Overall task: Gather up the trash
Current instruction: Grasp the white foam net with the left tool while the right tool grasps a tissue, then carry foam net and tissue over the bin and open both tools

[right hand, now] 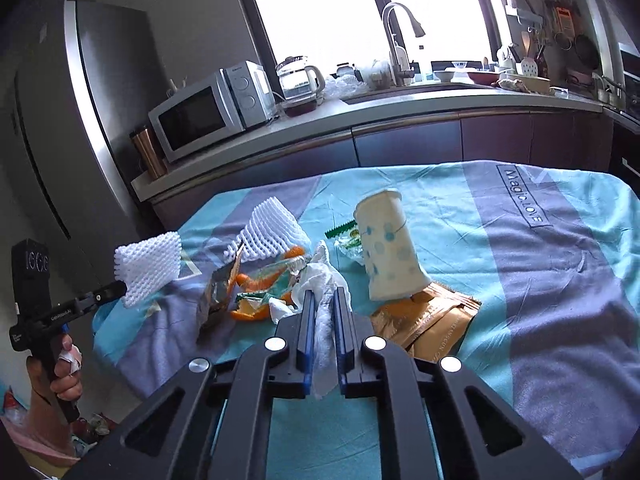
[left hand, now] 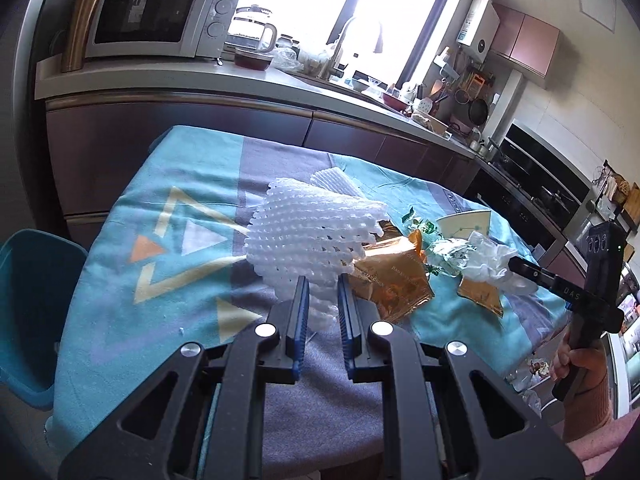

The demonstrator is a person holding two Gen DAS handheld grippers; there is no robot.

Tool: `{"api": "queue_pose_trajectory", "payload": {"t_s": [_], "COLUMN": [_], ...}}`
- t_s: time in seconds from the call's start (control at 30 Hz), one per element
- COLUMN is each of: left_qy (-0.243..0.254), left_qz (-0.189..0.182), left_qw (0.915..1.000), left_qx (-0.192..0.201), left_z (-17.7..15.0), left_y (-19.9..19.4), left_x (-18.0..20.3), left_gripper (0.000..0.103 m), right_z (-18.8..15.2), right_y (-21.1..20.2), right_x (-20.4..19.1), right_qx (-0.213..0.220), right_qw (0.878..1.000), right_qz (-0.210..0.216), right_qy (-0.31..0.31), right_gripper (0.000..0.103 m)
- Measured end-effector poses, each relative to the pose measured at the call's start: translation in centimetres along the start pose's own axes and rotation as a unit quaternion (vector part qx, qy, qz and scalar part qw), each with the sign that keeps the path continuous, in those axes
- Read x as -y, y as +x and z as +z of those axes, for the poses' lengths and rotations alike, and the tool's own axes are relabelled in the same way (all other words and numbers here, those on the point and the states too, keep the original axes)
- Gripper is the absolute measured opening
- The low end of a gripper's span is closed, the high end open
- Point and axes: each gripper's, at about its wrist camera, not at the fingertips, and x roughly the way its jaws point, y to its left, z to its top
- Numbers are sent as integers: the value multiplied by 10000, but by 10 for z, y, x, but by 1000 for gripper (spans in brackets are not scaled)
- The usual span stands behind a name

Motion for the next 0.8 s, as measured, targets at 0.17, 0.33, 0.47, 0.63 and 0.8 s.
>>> {"api": "queue_pose_trajectory", "payload": {"t_s": [0.17,0.33,0.47,0.63,0.8], "left_qy": [-24,-101,-219,-421,-623], "left_qz": [101,269,478,804,1139], "left_qw": [9998,9991,9976,9940,9891], "left_qx": [166,323,455,609,696], "left_z": [-2,-1,-2,-5,-10], "left_y": [-17,-38,-58,-83,-104], "left_x": [-8,-21,-38,-61,-88], "left_gripper": [15,15,15,15,15], "right_z": [14,25,31,34,32], "right_y": [-16,-26,-16,15,54], "right_x": [-10,-28,-53,-96,-138], "right_qx": [327,526,490,253,-158], "right_qw": [9995,9975,9938,9847,9717], "right_qz": [23,449,959,1642,2232], "right_qy": [-45,-153,-293,-529,-756], "right_gripper": [8,8,8,8,8]}}
